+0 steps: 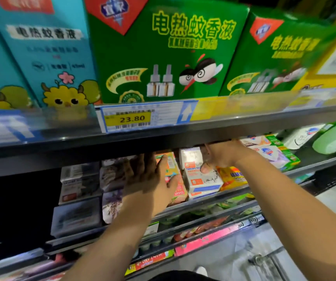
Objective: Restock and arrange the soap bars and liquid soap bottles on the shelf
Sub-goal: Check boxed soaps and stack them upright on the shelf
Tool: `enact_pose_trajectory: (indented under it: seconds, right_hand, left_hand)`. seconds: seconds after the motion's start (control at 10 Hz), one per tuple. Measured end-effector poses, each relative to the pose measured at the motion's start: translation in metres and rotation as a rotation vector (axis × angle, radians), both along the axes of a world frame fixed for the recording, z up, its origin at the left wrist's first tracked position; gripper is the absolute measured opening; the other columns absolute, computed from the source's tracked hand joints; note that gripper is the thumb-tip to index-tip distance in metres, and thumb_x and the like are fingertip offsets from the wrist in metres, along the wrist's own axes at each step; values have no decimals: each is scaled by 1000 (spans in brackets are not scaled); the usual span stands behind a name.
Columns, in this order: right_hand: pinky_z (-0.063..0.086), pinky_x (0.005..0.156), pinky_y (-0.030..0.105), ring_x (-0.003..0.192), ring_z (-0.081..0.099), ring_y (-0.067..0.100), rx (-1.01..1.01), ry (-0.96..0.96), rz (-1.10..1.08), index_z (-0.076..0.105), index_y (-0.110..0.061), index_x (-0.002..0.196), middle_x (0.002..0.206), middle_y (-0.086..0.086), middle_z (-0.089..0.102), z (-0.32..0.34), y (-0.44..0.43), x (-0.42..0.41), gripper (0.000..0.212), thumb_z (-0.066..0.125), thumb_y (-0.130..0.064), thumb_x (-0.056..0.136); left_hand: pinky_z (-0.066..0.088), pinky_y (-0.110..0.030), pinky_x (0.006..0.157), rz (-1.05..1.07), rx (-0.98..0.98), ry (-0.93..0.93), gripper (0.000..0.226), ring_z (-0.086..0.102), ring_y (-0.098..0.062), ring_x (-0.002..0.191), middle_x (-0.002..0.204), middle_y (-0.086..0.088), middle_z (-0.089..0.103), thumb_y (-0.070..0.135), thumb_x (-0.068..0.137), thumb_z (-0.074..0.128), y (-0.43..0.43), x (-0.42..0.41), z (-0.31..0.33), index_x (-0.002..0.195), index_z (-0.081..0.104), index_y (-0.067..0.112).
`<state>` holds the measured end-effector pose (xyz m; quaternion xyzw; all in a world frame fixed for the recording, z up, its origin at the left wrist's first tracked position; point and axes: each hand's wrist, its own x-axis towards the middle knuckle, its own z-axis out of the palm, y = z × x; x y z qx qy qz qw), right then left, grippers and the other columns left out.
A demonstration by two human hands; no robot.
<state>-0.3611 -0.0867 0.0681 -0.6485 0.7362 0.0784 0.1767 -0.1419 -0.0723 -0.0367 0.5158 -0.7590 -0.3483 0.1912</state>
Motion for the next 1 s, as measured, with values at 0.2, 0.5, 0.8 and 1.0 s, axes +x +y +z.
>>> enact_pose_trajectory:
  seconds: [0.2,0.5,0.8,1.0]
  right_hand:
    - [45,61,16,70,53,0,-191,-102,-92,54,-35,97,90,-4,65,5,18,5,32,82,-37,80]
    - [37,76,3,90,51,-13,-663,-520,-202,69,-21,115,95,-14,56,-3,78,17,45,87,-21,73]
    - [57,81,35,99,65,21,-718,-1124,-494,64,-21,117,111,7,68,-22,152,39,48,82,-17,73]
    - [50,82,43,91,67,32,-741,-1483,-743,74,-22,89,103,20,71,-23,174,37,17,79,-22,74]
  left_hand:
    - [24,-45,120,33,-197,-59,63,23,-29,148,162,-6,18,50,99,46,1,4,12,154,30,25]
    - [7,-26,120,25,-78,9,69,6,-25,151,162,-10,6,45,100,51,-6,2,21,156,24,17]
    - [43,-46,104,93,-181,-33,61,56,-30,119,127,-3,60,74,81,33,-8,27,46,128,51,39]
    - [39,-31,110,-449,-413,24,83,16,12,138,155,36,-7,39,86,70,34,32,90,136,12,74]
